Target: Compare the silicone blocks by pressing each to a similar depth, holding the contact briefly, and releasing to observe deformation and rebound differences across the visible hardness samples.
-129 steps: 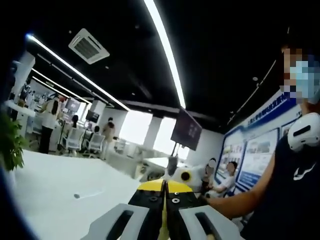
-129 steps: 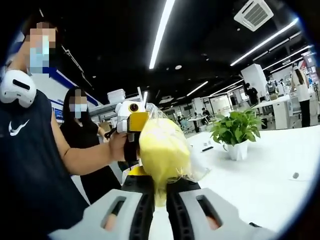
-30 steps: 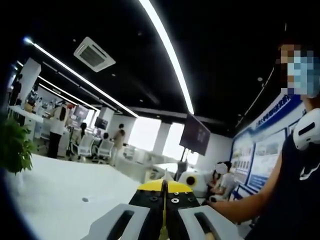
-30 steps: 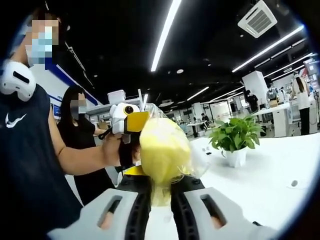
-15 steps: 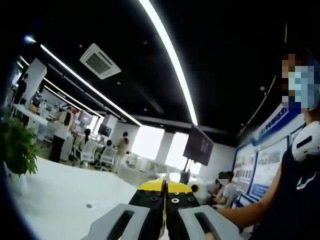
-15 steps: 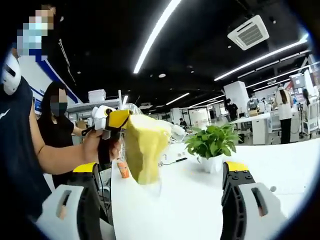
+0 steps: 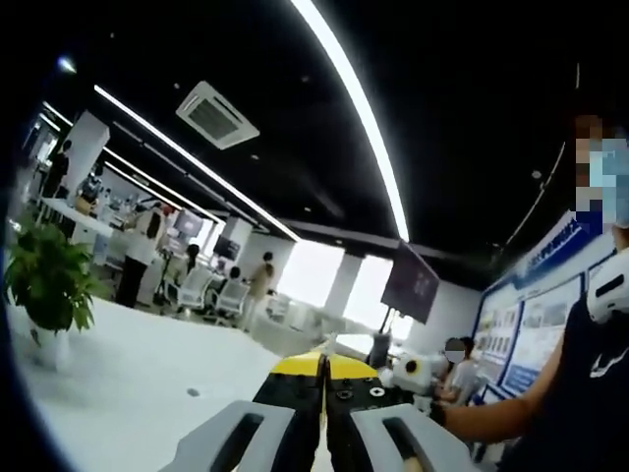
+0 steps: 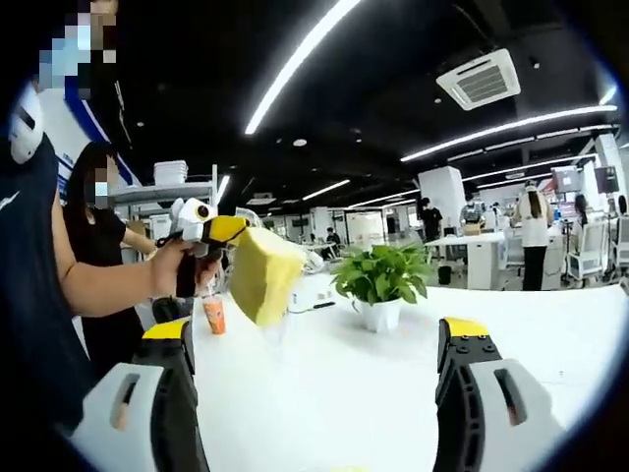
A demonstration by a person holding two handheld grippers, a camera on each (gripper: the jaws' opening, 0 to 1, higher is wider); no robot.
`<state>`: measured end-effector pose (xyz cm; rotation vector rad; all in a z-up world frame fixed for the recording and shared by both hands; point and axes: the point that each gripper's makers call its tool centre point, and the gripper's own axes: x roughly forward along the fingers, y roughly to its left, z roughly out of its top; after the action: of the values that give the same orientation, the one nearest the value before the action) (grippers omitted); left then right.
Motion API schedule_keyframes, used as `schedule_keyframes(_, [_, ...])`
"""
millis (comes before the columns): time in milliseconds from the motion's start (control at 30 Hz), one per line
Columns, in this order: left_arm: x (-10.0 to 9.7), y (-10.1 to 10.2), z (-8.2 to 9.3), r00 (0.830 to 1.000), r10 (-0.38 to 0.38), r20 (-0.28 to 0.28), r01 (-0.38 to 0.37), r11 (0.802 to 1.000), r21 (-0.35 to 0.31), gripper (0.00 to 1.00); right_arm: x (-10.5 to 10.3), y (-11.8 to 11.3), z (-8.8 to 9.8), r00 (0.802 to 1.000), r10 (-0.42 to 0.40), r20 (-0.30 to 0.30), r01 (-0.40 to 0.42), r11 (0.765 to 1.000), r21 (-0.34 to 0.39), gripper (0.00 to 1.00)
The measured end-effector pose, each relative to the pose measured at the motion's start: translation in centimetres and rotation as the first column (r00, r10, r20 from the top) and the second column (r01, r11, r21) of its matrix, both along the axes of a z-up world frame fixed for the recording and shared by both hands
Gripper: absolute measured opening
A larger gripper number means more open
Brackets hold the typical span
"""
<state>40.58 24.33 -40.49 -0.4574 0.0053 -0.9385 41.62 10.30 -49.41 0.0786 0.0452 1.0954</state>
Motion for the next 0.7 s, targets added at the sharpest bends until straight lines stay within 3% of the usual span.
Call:
schedule_keyframes(33, [0.0,0.1,-0.2,1.000,0.000,-0.008,-0.001,1.000,-0.001,0.00,0.2,-0.9,-0.8,1.000,-0.030,0.004,0.030,0.999,-0.031,0.97])
schedule_keyframes(100, [0.2,0.3,-0.7,1.000,0.006,-0.029,-0.006,1.000,0.002,0.00,0.0,-1.9,-1.2,0.999,-0.047,0.017,0.047,0.999,-0.023,0.97])
schedule_keyframes(300, [0.7,0.7,-1.7,0.998,0.017,-0.063,-0.018,1.000,-0.009,0.00,0.1,-5.3,-3.8,0.990,-0.138,-0.037,0.137,0.990,-0.042,0.97])
schedule_keyframes(500, [1.1,1.6,-3.8,0.994,0.031,-0.109,-0.033,0.999,-0.021,0.00,-0.2,-8.0,-5.2,0.978,-0.208,-0.018,0.207,0.976,-0.063,0.97])
schedule_keyframes(700, [1.3,2.0,-5.0,0.990,0.043,-0.137,-0.048,0.998,-0.031,0.00,-0.7,-10.1,-6.9,0.965,-0.257,-0.057,0.252,0.964,-0.083,0.97])
